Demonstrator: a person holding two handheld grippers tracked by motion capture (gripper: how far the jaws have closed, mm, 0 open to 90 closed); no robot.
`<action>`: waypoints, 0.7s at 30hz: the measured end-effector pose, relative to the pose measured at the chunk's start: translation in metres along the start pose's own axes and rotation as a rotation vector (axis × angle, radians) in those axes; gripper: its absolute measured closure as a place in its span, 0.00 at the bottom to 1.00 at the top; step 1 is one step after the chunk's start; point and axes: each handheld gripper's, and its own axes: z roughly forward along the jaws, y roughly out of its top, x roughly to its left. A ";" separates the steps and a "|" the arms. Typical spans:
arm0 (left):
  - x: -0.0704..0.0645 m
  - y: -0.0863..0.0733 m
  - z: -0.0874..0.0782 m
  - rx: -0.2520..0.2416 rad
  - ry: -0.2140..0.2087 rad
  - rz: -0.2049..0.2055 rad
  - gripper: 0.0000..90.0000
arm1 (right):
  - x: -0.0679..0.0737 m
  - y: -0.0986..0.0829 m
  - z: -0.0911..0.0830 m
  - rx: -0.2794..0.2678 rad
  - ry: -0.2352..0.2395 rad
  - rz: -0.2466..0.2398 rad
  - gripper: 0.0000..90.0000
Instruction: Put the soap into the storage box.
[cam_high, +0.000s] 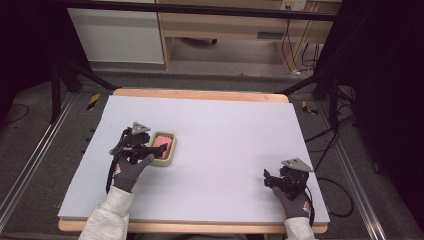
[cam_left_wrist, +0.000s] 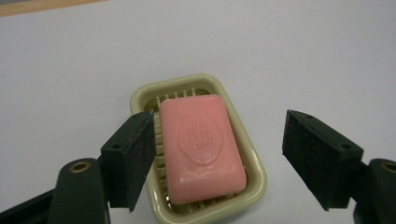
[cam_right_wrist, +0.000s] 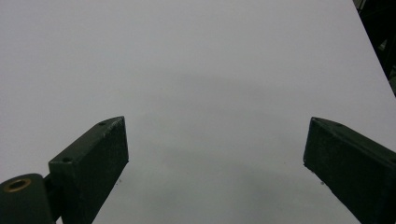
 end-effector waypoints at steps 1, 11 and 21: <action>0.000 0.000 0.000 0.000 0.000 0.000 0.28 | 0.000 0.000 0.000 0.000 0.000 0.000 0.08; 0.011 -0.023 -0.019 -0.033 0.017 0.011 0.26 | -0.002 -0.001 -0.002 -0.008 -0.029 0.015 0.06; 0.027 -0.061 -0.032 -0.025 0.043 -0.006 0.24 | -0.008 -0.002 -0.003 0.002 -0.044 0.030 0.06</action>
